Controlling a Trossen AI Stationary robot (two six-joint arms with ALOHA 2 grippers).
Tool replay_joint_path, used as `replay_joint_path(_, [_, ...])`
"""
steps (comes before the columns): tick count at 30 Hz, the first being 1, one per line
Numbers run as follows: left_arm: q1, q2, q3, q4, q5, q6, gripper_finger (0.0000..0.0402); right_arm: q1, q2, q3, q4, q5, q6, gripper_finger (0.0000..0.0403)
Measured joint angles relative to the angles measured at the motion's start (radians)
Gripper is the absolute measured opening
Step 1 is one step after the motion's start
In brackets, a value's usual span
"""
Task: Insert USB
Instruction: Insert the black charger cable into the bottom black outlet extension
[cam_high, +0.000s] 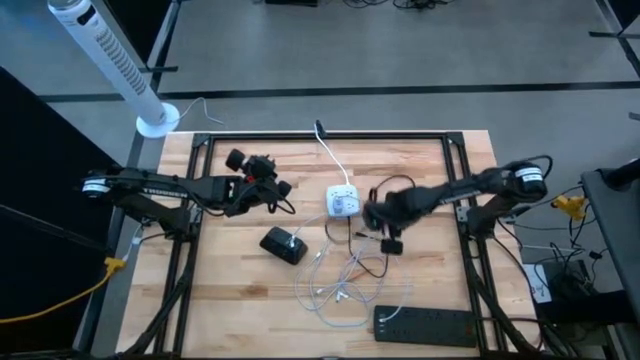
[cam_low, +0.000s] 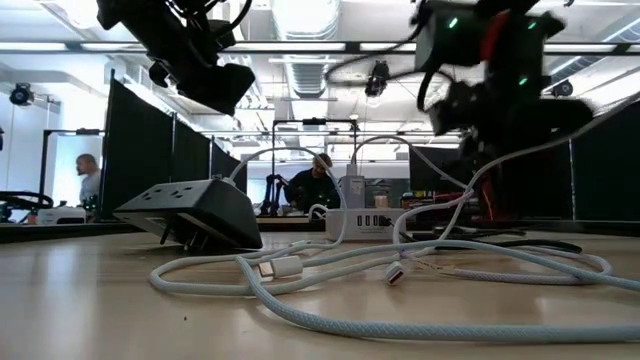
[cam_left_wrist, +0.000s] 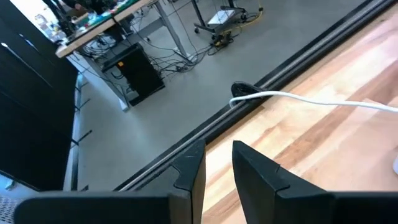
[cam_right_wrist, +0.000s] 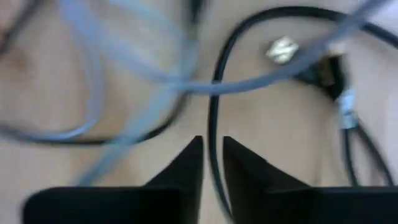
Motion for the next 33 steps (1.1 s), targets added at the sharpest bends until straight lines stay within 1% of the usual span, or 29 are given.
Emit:
replay_joint_path(3, [0.0,0.0,0.0,0.001,0.002,0.0,0.0065,0.059,-0.02,0.012,-0.002,0.004,0.026,0.0092])
replay_joint_path(7, [0.0,0.0,0.0,0.005,0.01,0.0,0.0069,0.074,-0.038,0.035,0.0,0.011,-0.062,0.0168])
replay_joint_path(8, [0.0,0.0,0.0,0.005,0.01,0.0,0.0069,0.069,-0.042,0.041,0.004,0.031,-0.087,0.0183])
replay_joint_path(11, [0.0,-0.001,0.0,0.006,0.011,0.0,0.007,0.024,-0.043,0.037,0.006,0.136,-0.185,0.0209])
replay_joint_path(13, [-0.001,-0.001,0.0,0.006,0.011,0.0,0.0068,-0.018,-0.039,0.018,0.017,0.166,-0.255,0.0213])
replay_joint_path(15, [-0.001,-0.001,0.0,0.006,0.011,0.0,0.0065,-0.069,-0.036,-0.007,0.062,0.166,-0.317,0.0209])
replay_joint_path(19, [-0.001,-0.001,0.0,0.006,0.011,0.0,0.0067,-0.182,-0.034,-0.073,0.176,0.162,-0.377,0.0191])
replay_joint_path(20, [0.0,-0.001,0.0,0.005,0.012,0.0,0.0068,-0.206,-0.034,-0.086,0.201,0.151,-0.382,0.0187])
replay_joint_path(22, [0.0,-0.001,0.0,0.006,0.012,0.0,0.007,-0.24,-0.034,-0.109,0.23,0.095,-0.396,0.0175])
replay_joint_path(24, [0.0,-0.001,0.0,0.005,0.012,0.001,0.007,-0.26,-0.034,-0.128,0.252,0.033,-0.401,0.0158])
replay_joint_path(26, [0.0,-0.001,0.0,0.006,0.012,0.001,0.0067,-0.264,-0.034,-0.14,0.268,-0.003,-0.409,0.0134])
replay_joint_path(29, [0.001,-0.001,0.0,0.006,0.011,0.001,0.0065,-0.262,-0.022,-0.147,0.282,-0.012,-0.424,0.0096])
replay_joint_path(33, [0.001,-0.001,0.0,0.009,0.011,0.001,0.0068,-0.261,0.027,-0.148,0.326,-0.011,-0.43,0.005])
